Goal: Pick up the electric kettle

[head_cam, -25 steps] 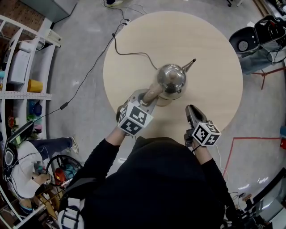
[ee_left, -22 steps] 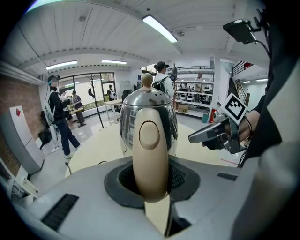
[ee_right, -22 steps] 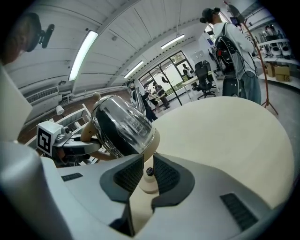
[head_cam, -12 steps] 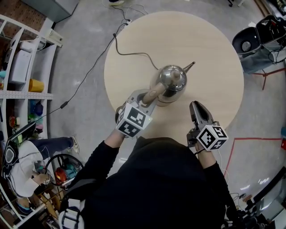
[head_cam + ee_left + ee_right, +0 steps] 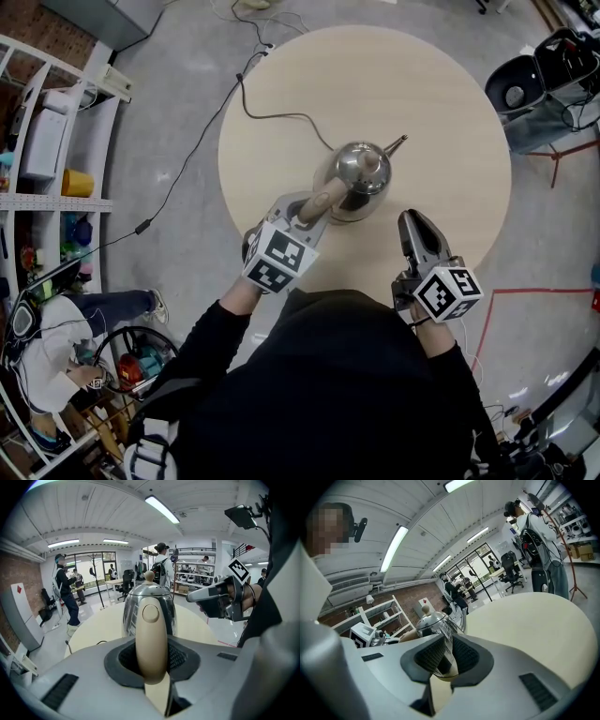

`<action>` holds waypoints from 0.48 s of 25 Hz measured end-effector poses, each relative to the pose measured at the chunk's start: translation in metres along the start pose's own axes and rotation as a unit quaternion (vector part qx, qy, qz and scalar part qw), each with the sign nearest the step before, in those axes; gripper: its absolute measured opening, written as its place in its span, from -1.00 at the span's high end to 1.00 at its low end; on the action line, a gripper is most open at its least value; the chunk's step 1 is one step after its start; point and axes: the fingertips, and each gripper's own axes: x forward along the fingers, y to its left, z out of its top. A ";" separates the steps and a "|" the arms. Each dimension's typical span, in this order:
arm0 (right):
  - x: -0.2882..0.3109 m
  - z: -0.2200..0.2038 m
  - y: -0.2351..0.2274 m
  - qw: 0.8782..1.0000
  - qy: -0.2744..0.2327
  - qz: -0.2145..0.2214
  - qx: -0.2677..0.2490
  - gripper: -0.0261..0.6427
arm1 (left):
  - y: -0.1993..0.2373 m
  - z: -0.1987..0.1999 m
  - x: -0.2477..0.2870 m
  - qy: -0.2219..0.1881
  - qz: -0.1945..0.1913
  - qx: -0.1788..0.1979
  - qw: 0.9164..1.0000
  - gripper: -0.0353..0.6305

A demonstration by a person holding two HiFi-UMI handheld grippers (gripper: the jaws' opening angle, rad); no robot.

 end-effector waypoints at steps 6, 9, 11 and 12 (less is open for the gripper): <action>-0.008 0.017 0.019 0.999 -0.017 0.010 -0.051 0.74 | -0.003 0.008 -0.007 -0.016 0.000 -0.019 1.000 0.64; -0.012 0.022 0.032 0.995 -0.024 0.014 -0.100 0.74 | -0.005 0.008 -0.011 -0.020 -0.002 -0.024 1.000 0.64; -0.013 0.025 0.044 0.991 -0.032 0.022 -0.129 0.74 | -0.006 0.007 -0.015 -0.020 -0.003 -0.023 1.000 0.64; -0.014 0.026 0.050 0.989 -0.037 0.027 -0.142 0.74 | -0.006 0.007 -0.017 -0.020 -0.004 -0.022 1.000 0.64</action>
